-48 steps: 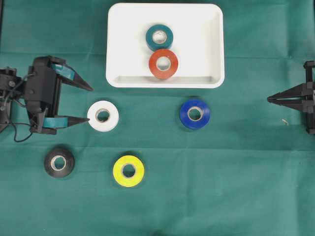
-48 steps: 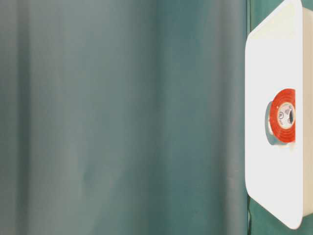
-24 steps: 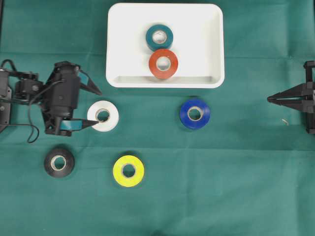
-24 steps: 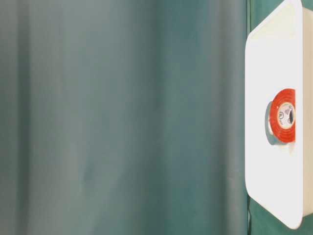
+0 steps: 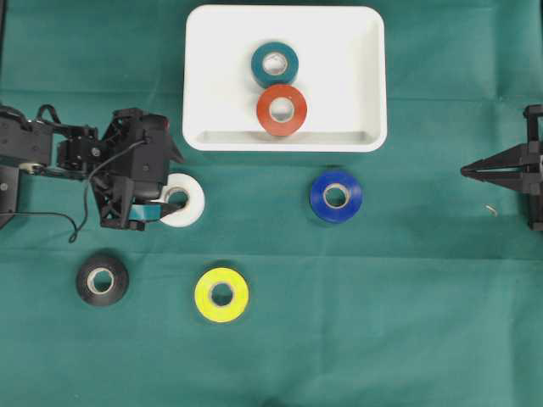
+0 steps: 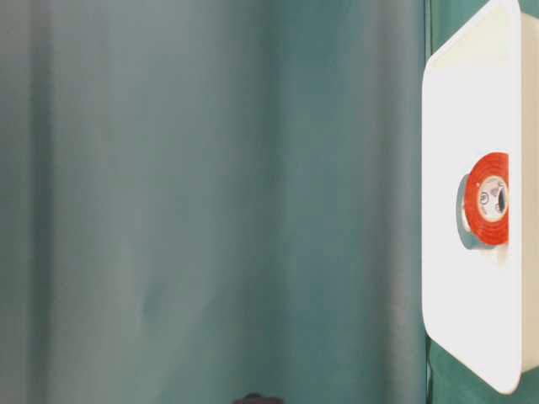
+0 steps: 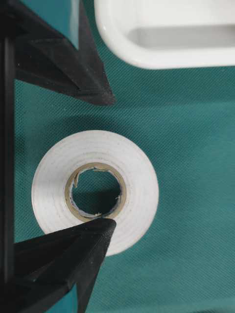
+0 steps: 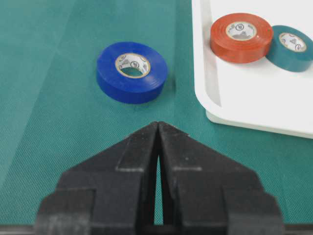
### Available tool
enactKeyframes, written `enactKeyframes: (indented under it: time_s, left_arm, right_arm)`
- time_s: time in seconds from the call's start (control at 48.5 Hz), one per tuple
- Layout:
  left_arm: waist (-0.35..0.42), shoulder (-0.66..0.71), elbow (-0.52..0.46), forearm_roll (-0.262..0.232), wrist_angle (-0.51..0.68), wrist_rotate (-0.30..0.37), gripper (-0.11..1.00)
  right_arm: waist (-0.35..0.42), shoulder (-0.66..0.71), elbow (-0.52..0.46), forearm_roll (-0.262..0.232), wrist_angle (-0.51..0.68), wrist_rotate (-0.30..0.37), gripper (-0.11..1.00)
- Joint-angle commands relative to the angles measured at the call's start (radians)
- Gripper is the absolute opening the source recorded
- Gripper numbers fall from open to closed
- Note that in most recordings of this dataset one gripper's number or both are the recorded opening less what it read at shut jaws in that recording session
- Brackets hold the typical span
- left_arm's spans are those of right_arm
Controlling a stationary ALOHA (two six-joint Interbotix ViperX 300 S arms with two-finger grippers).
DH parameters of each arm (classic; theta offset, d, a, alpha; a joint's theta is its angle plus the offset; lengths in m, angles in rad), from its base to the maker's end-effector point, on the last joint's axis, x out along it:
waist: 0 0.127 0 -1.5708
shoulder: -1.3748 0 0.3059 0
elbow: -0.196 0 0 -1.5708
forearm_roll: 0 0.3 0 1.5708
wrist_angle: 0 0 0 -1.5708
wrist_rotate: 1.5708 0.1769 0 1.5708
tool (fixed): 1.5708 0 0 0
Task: Put the tape into the white case with the left arm.
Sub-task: 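Move the left gripper to the white tape and grasp its inner rim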
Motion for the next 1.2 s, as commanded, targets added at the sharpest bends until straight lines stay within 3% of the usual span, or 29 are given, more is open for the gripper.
enactKeyframes:
  time_s: [0.0, 0.454, 0.599, 0.743, 0.929, 1.176]
  left_arm:
    - [0.005, 0.014, -0.021, 0.002, -0.005, 0.002, 0.96]
    - [0.054, 0.064, -0.021, 0.005, -0.009, 0.005, 0.95]
    - [0.054, 0.098, -0.025, 0.005, -0.009, 0.003, 0.90]
    - [0.052, 0.106, -0.028, 0.003, -0.009, 0.002, 0.71]
    - [0.052, 0.098, -0.028, 0.003, -0.003, 0.000, 0.27]
    - [0.052, 0.095, -0.028, 0.003, 0.008, -0.005, 0.28]
  right_arm:
    - [-0.002, 0.005, -0.011, 0.000, -0.011, 0.000, -0.09]
    - [-0.002, 0.005, -0.011, 0.000, -0.011, 0.000, -0.09]
    - [-0.002, 0.005, -0.009, 0.000, -0.011, 0.000, -0.09]
    - [-0.002, 0.005, -0.009, 0.000, -0.011, 0.000, -0.09]
    - [-0.002, 0.005, -0.009, 0.000, -0.011, 0.000, -0.09]
    - [-0.002, 0.005, -0.011, 0.000, -0.011, 0.000, -0.09]
